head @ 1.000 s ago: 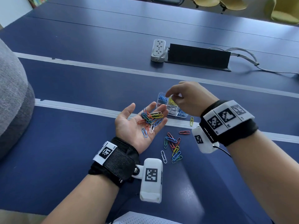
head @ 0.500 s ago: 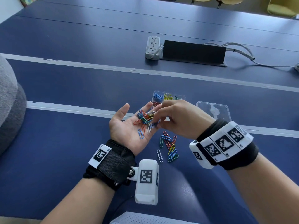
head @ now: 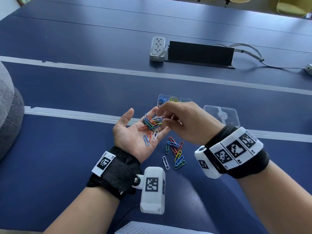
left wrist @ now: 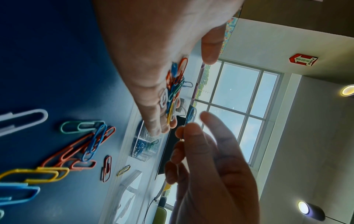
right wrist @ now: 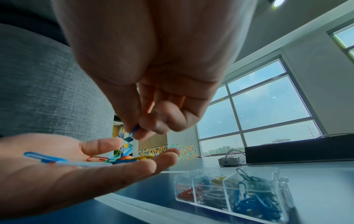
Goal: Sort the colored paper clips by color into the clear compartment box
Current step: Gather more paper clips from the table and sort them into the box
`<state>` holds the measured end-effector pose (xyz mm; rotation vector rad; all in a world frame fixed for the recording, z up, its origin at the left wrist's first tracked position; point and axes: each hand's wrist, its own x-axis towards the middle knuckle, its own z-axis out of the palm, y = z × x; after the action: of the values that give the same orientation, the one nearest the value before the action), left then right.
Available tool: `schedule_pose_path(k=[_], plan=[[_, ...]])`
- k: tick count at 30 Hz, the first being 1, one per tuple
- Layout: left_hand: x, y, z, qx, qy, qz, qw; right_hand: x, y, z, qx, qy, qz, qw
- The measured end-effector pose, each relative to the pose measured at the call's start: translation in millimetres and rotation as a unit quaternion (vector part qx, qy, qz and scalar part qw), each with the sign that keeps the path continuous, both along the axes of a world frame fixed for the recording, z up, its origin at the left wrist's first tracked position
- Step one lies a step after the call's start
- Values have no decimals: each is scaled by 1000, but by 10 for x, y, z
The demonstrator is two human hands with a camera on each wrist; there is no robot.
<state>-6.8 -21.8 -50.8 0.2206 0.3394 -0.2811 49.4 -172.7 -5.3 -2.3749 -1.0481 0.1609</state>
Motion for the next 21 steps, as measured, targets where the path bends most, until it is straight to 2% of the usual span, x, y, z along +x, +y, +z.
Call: schedule_pose_path(k=[6, 12, 17, 21], plan=[[-13, 35, -18, 23, 1, -12, 1000, 17, 4, -38, -56, -34, -20, 998], [-42, 34, -24, 10, -9, -16, 1000, -47, 51, 20, -130, -54, -42, 989], [-47, 46, -22, -4, -9, -16, 1000, 2, 60, -44, -78, -8, -73, 994], [-45, 37, -3, 3, 3, -15, 1000, 30, 54, -69, -52, -7, -68, 996]])
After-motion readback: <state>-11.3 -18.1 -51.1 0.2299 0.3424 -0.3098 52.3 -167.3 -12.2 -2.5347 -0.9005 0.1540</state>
